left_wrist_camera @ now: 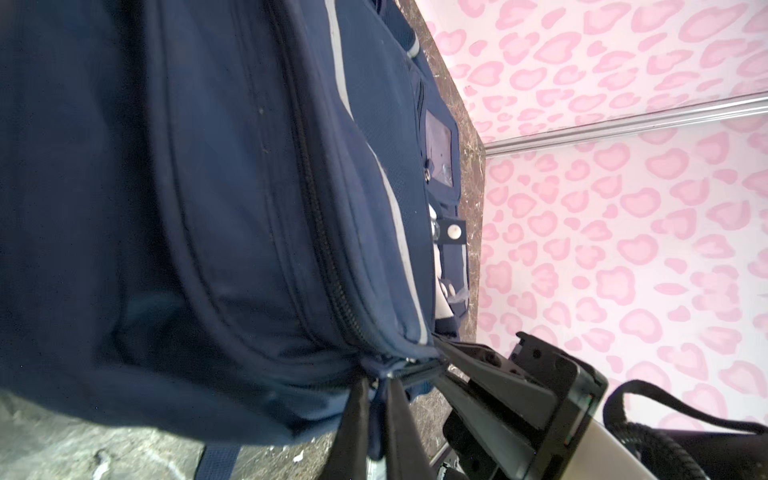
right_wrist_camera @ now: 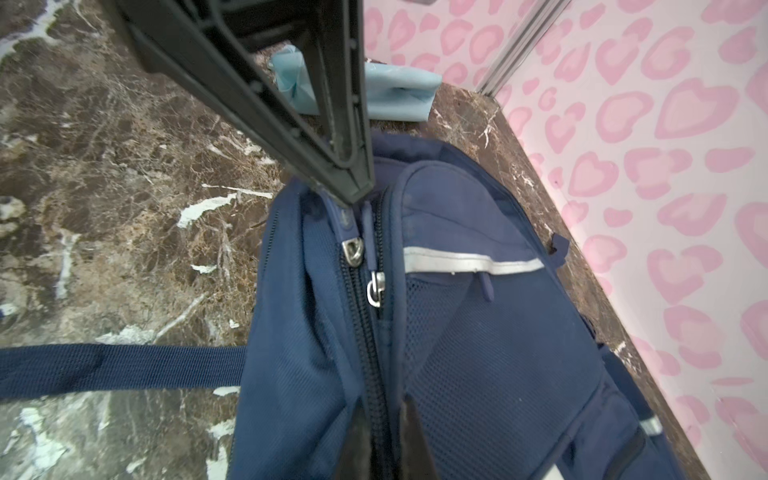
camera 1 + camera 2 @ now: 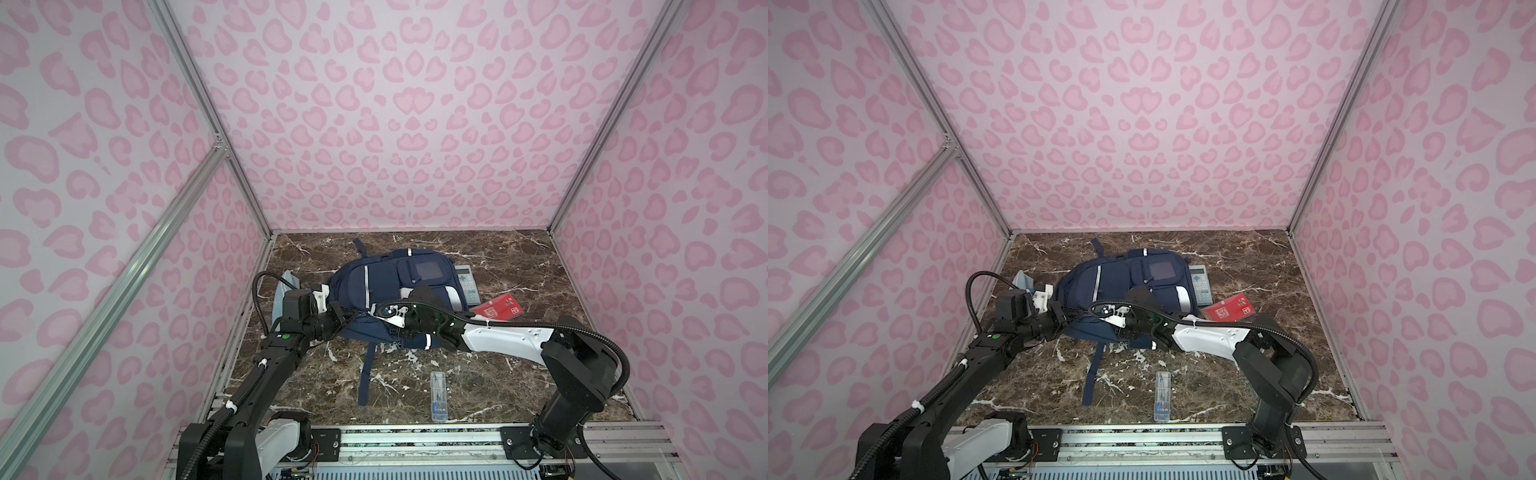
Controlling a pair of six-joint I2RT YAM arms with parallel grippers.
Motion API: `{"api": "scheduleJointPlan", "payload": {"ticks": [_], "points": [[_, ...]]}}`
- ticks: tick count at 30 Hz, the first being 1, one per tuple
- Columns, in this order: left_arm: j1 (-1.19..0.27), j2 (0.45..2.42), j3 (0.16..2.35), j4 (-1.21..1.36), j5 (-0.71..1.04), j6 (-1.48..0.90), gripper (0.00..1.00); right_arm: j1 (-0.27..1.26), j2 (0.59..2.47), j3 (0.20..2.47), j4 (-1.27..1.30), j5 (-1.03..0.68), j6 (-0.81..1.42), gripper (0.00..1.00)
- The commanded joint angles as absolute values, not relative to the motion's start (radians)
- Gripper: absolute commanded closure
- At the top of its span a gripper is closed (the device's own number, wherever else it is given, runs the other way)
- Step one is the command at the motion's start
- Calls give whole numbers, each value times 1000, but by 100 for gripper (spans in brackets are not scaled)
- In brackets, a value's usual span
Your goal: Pack the student bag
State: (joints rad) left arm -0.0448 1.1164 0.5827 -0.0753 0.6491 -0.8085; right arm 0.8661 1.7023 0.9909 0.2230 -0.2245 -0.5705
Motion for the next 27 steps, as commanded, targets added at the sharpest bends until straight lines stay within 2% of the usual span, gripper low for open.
{"api": "scheduleJointPlan", "payload": {"ticks": [1, 4, 7, 10, 15, 20, 26, 27], "points": [[3, 1154, 613, -26, 269, -780, 97, 817, 1676, 958, 133, -127, -591, 100], [-8, 1156, 616, -22, 336, -760, 97, 813, 1690, 972, 106, -132, -587, 100], [-95, 1160, 594, -1, 421, -775, 97, 852, 1736, 1023, 80, -150, -569, 98], [-191, 1151, 569, -24, 415, -760, 97, 880, 1794, 1101, 12, -172, -552, 74], [-256, 1158, 505, -22, 392, -736, 97, 873, 1820, 1164, -49, -202, -480, 45], [-284, 1183, 479, -19, 351, -725, 97, 863, 1853, 1247, -142, -256, -462, 37], [-285, 1186, 489, -6, 366, -737, 97, 916, 1934, 1285, -153, -101, -506, 37], [-285, 1173, 488, -10, 365, -739, 97, 921, 1949, 1290, -130, -28, -497, 37]]}}
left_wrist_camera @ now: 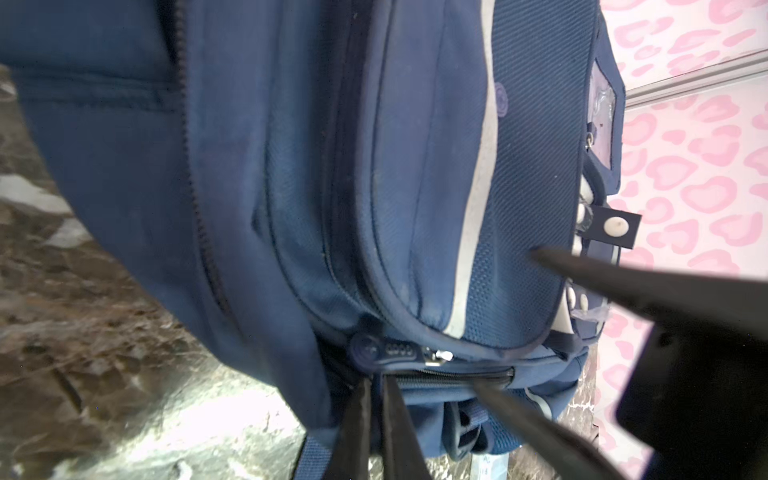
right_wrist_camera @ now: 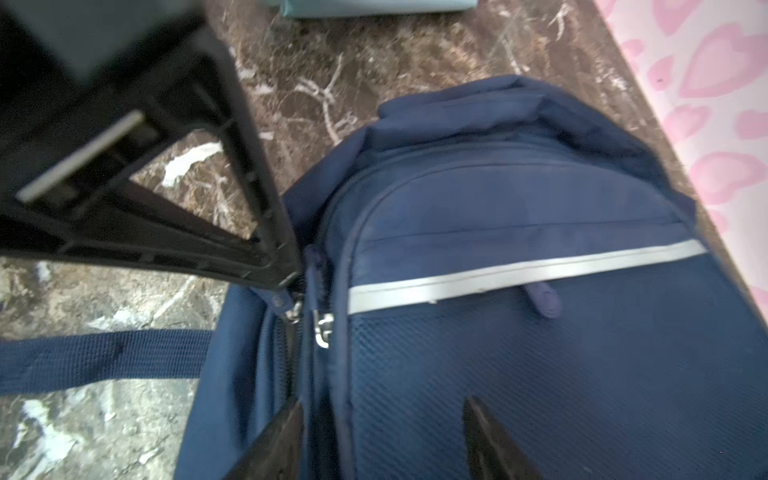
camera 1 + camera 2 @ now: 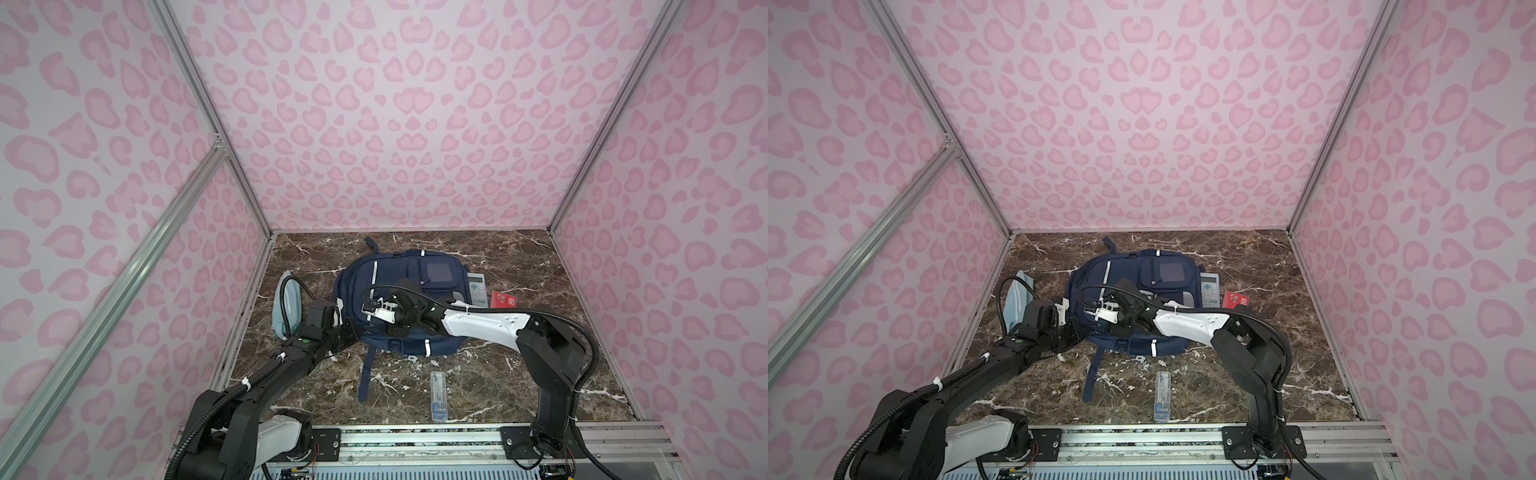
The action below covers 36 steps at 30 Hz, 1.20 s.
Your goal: Pack the student bag
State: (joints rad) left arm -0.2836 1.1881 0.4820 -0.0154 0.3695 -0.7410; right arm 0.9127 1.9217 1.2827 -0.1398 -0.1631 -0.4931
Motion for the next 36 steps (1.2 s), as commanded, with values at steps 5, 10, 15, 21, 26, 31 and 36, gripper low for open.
{"api": "scheduleJointPlan", "payload": {"ticks": [5, 10, 15, 21, 26, 31, 36], "points": [[-284, 1131, 484, -44, 369, -744, 97, 934, 1988, 1328, -128, 82, -484, 60], [-286, 1139, 484, -61, 310, -699, 97, 902, 1895, 1290, -138, -105, -484, 100], [-304, 1140, 508, -23, 366, -631, 83, 853, 1807, 1224, -128, -258, -531, 100], [-391, 1192, 534, 9, 369, -538, 61, 828, 1836, 1287, -228, -328, -544, 100], [-431, 1202, 542, 8, 306, -529, 47, 827, 1838, 1291, -232, -342, -538, 100], [-497, 1260, 603, -64, 170, -552, 53, 826, 1841, 1295, -231, -336, -522, 100], [-548, 1337, 613, -37, 107, -619, 69, 828, 1848, 1296, -232, -327, -500, 100]]}}
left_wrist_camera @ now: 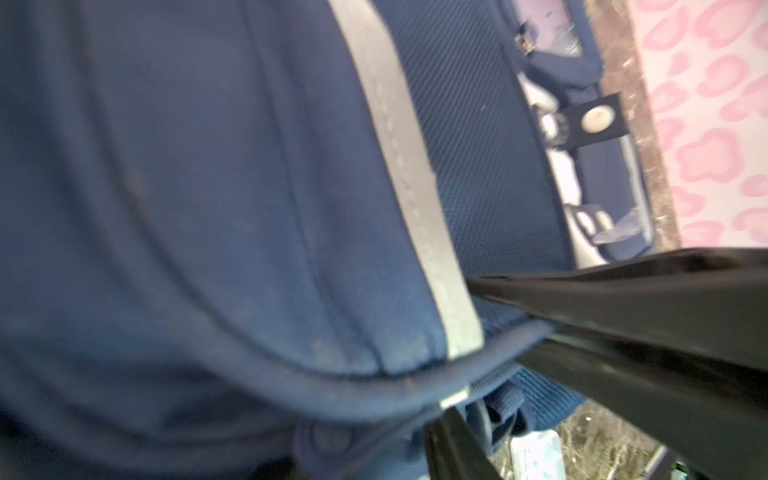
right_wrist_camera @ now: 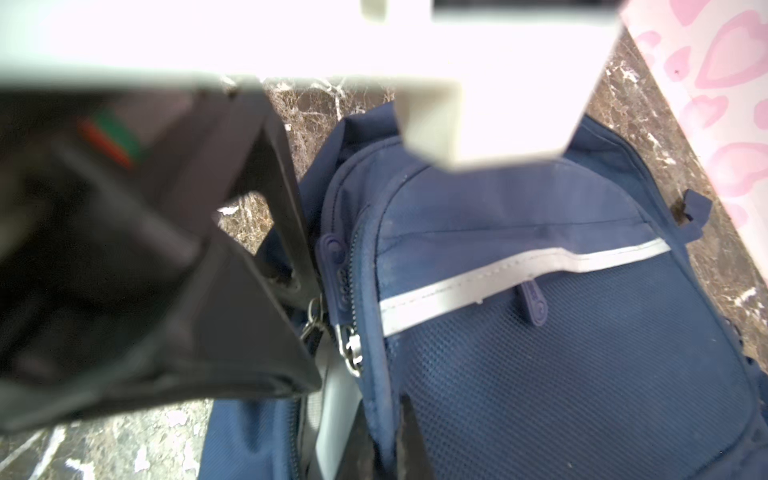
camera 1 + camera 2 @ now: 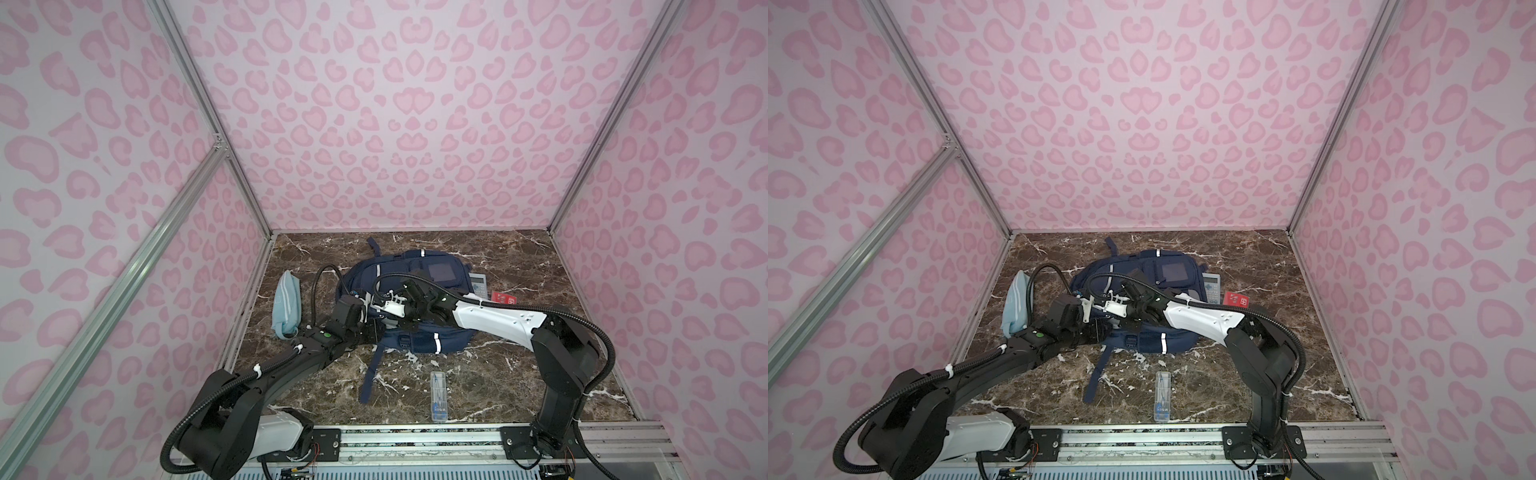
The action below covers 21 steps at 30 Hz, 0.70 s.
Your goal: Pack the student bag
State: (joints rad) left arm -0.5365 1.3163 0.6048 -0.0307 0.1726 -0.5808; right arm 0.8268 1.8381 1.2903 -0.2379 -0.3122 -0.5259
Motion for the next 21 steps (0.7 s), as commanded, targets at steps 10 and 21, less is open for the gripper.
{"api": "scheduleJointPlan", "payload": {"ticks": [10, 21], "points": [[-555, 1288, 636, -149, 51, -638, 89, 808, 1847, 1285, -236, -313, -479, 100], [-507, 1278, 661, -263, -23, -613, 97, 808, 1823, 1243, -222, -314, -477, 100]]}}
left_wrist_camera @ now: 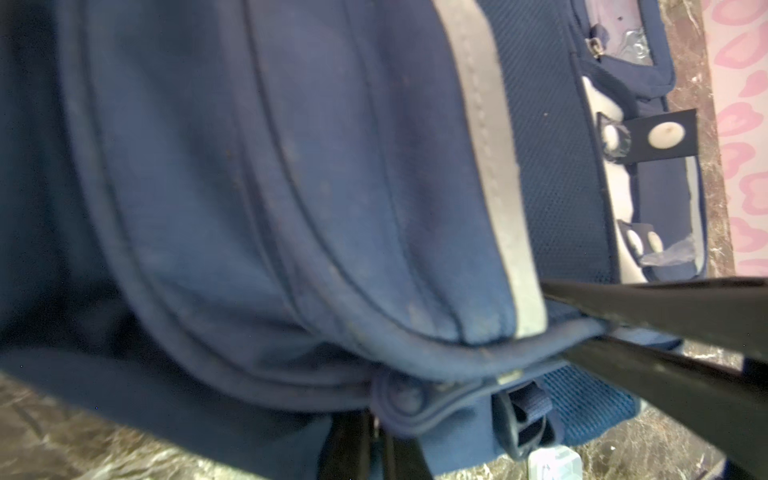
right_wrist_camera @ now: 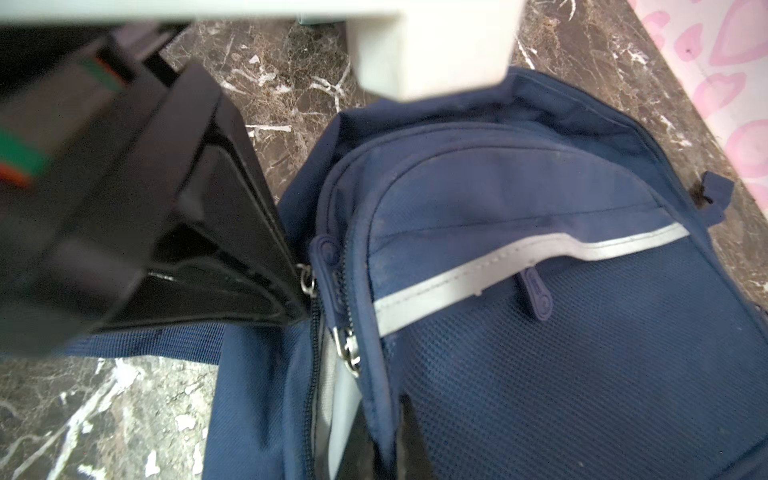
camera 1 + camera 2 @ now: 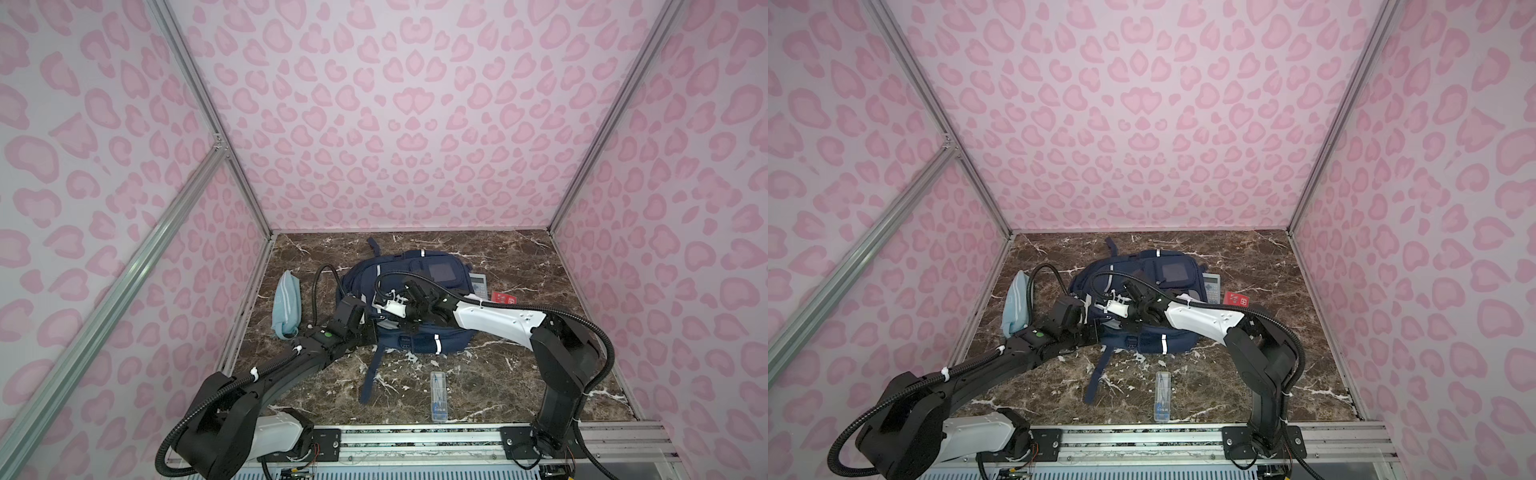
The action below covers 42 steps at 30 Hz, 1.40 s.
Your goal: Pack the student bag
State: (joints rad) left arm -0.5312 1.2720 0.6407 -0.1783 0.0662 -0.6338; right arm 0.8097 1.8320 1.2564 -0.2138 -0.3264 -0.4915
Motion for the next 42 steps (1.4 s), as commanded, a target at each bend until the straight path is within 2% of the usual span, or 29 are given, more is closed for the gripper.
{"api": "scheduleJointPlan", "payload": {"ticks": [1, 6, 10, 15, 18, 21, 23, 25, 29, 32, 35, 39, 40, 42], "points": [[-476, 1279, 659, -267, -24, -607, 97, 810, 1814, 1235, -223, -322, -475, 100], [-280, 1263, 660, -222, 71, -609, 97, 815, 1762, 1161, -181, -337, -508, 100], [-194, 1219, 700, -236, 55, -604, 97, 794, 1759, 1166, -208, -336, -555, 100], [-191, 1081, 646, -304, 117, -609, 97, 757, 1764, 1180, -169, -253, -562, 100], [-252, 1013, 581, -315, 195, -638, 97, 723, 1771, 1198, -158, -229, -534, 98], [-371, 1009, 559, -286, 251, -679, 97, 737, 1735, 1179, -137, -259, -516, 63], [-440, 1036, 577, -266, 278, -699, 97, 781, 1694, 1146, -118, -266, -527, 49], [-479, 1058, 601, -240, 304, -715, 97, 833, 1656, 1102, -80, -247, -532, 43], [-503, 1062, 633, -230, 323, -723, 97, 876, 1657, 1052, 15, -267, -501, 40], [-505, 1061, 648, -239, 357, -714, 97, 902, 1716, 1078, 35, -229, -511, 42], [-505, 1058, 643, -237, 380, -716, 97, 905, 1761, 1112, 64, -189, -490, 52], [-492, 1073, 639, -235, 378, -722, 97, 904, 1764, 1104, 46, -236, -510, 91], [-477, 1071, 642, -253, 356, -714, 97, 901, 1758, 1094, 40, -238, -524, 97], [-409, 1066, 644, -290, 301, -693, 97, 882, 1743, 1066, 21, -260, -546, 100]]}}
